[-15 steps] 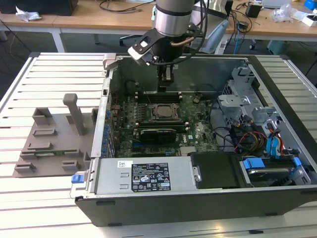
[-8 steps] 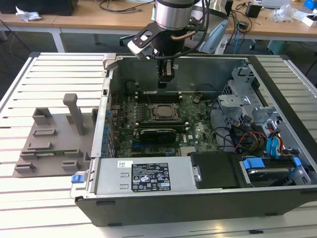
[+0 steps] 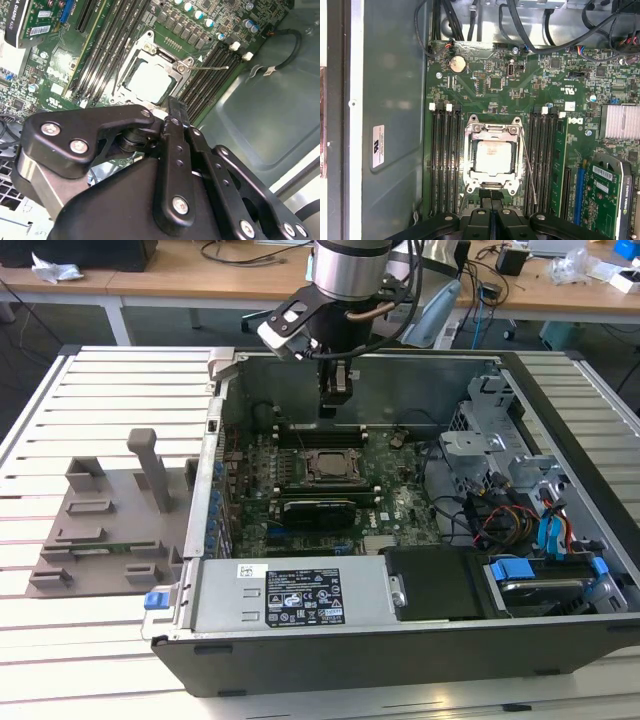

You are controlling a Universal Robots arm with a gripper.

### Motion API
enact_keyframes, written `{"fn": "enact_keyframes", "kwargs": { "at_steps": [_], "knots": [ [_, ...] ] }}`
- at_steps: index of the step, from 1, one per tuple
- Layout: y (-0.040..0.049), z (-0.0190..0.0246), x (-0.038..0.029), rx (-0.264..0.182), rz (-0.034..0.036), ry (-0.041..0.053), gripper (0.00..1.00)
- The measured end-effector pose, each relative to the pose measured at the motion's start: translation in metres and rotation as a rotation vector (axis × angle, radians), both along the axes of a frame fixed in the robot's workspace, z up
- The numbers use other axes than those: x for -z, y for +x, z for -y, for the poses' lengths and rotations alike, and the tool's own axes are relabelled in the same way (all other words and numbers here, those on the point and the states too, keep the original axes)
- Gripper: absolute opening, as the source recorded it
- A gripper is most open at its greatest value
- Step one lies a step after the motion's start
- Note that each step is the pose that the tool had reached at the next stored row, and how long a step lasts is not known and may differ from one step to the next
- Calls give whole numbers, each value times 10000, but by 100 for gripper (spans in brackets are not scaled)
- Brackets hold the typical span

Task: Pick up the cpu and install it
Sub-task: 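Install the first cpu locking lever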

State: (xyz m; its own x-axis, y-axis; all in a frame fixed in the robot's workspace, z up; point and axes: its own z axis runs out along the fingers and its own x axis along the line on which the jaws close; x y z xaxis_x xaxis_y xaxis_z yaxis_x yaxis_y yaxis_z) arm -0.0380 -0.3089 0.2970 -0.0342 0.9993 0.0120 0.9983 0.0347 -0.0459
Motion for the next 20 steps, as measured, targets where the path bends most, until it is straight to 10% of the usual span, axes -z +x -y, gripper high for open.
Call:
{"fn": "enact_keyframes", "kwargs": {
  "at_steps": [20],
  "knots": [
    [0, 0, 0, -2487, 0, 0, 11]
  ]
}}
